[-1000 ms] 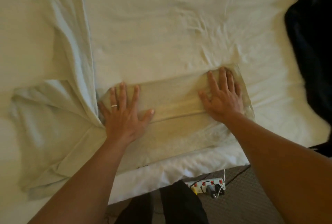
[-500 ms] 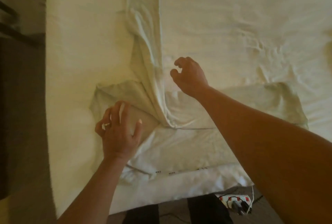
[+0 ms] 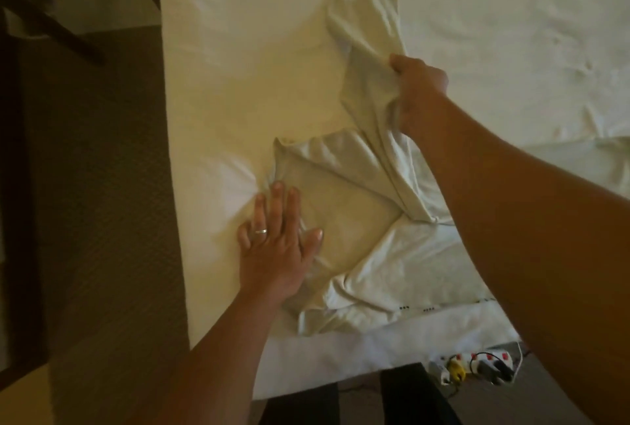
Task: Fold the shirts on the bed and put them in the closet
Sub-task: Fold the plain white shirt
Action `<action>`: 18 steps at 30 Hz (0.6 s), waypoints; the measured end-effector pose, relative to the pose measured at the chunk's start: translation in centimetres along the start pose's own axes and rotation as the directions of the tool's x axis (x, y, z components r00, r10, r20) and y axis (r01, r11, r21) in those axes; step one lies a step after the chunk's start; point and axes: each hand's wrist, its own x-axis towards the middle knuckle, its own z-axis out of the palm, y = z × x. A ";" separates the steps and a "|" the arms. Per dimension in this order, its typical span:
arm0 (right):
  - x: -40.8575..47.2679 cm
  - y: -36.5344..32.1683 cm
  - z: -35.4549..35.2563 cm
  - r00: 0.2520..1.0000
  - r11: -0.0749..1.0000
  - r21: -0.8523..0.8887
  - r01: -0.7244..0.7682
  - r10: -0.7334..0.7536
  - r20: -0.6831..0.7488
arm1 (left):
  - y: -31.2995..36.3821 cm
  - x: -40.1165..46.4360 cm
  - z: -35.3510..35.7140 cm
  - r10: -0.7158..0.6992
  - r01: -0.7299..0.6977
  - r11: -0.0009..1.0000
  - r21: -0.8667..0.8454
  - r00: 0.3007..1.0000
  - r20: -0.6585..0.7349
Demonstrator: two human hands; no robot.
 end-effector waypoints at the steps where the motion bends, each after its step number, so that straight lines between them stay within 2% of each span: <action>1: -0.7 -0.1 -0.4 0.998 0.998 -0.019 0.056 -0.055 0.037 | 0.0 0.0 -0.1 0.002 -0.002 1.000 -0.010 1.000 0.011; 3: -2.7 0.1 -1.2 0.977 0.986 -0.040 0.164 -0.156 0.147 | 0.0 -0.1 -0.6 0.005 -0.005 1.000 -0.013 1.000 0.009; 6: -6.4 3.0 -3.4 0.918 0.981 -0.044 0.191 -0.163 0.362 | 0.4 -0.2 -1.3 0.001 0.000 1.000 -0.027 1.000 0.029; 7: -7.3 4.8 -4.7 0.893 0.976 -0.119 0.182 -0.113 0.436 | 0.4 -0.2 -1.6 0.003 -0.002 1.000 -0.031 0.999 0.037; 9: -9.5 8.2 -7.8 0.848 0.919 -0.380 0.109 0.113 0.517 | 0.2 0.0 -2.3 0.018 -0.017 1.000 -0.014 0.998 0.059; 11: -11.2 10.3 -10.3 0.785 0.819 -0.574 0.003 0.353 0.509 | 0.1 0.1 -3.1 0.041 -0.042 0.999 0.030 0.999 0.008; 12: -11.9 10.8 -10.9 0.783 0.809 -0.587 -0.029 0.384 0.490 | 0.1 0.0 -3.3 0.057 -0.057 0.997 0.051 0.998 -0.006; 13: -12.2 10.8 -11.1 0.806 0.834 -0.549 -0.048 0.357 0.473 | 0.2 -0.1 -3.6 0.063 -0.062 0.996 0.061 0.998 -0.009; 15: -11.7 10.5 -10.5 0.876 0.904 -0.426 -0.012 0.215 0.431 | -0.1 -0.8 -3.6 0.074 -0.069 0.995 0.072 0.995 -0.067; 18: -11.3 9.4 -8.3 0.887 0.920 -0.384 0.084 0.106 0.449 | -0.5 -3.0 -2.9 0.073 -0.063 0.995 0.078 0.987 -0.143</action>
